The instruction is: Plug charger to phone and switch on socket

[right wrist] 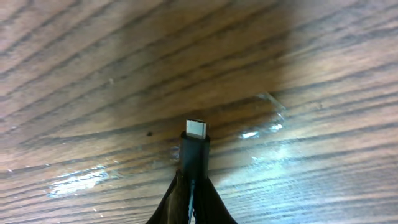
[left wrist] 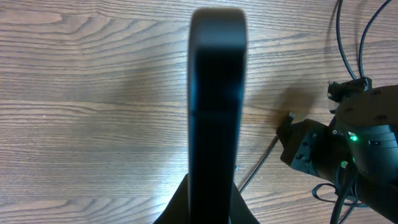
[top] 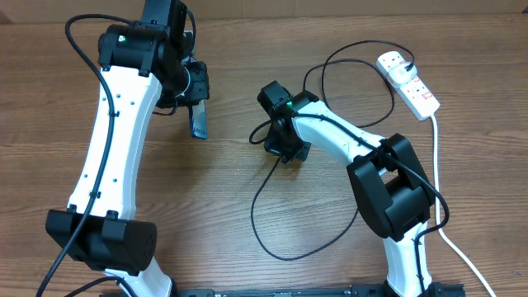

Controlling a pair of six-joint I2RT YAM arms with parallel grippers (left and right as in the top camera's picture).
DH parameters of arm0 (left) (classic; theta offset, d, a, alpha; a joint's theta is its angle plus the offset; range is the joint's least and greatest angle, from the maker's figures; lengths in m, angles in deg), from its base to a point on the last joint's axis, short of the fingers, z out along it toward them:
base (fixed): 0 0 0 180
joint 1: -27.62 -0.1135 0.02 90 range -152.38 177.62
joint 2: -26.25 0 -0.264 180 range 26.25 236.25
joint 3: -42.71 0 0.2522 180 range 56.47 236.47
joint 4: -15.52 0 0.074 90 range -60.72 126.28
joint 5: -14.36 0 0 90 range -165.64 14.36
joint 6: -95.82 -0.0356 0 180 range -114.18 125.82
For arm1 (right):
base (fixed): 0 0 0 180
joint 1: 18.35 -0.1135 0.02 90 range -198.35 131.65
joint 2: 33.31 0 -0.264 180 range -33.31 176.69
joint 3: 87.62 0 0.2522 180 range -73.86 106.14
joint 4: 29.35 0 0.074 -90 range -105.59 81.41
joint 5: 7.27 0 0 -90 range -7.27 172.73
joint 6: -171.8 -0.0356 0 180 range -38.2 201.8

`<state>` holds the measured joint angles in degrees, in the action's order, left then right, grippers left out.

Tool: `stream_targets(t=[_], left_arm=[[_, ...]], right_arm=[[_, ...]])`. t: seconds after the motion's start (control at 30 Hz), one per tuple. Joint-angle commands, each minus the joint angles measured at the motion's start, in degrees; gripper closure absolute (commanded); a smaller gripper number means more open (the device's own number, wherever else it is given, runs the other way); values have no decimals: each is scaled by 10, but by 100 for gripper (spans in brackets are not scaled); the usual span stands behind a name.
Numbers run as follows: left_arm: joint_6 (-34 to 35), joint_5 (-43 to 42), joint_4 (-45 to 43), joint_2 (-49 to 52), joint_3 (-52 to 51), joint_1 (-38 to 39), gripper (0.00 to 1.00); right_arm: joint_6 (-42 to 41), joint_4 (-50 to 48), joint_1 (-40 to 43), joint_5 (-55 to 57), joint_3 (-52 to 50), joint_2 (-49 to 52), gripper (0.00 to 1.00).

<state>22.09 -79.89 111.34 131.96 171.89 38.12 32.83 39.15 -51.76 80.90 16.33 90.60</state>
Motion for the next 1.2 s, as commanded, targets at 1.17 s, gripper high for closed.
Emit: stream_targets(t=[1.17], left_arm=[[-69, -708, -106, -2, 7, -131, 96]], right_arm=[[237, 12, -76, -222, 38, -351, 96]])
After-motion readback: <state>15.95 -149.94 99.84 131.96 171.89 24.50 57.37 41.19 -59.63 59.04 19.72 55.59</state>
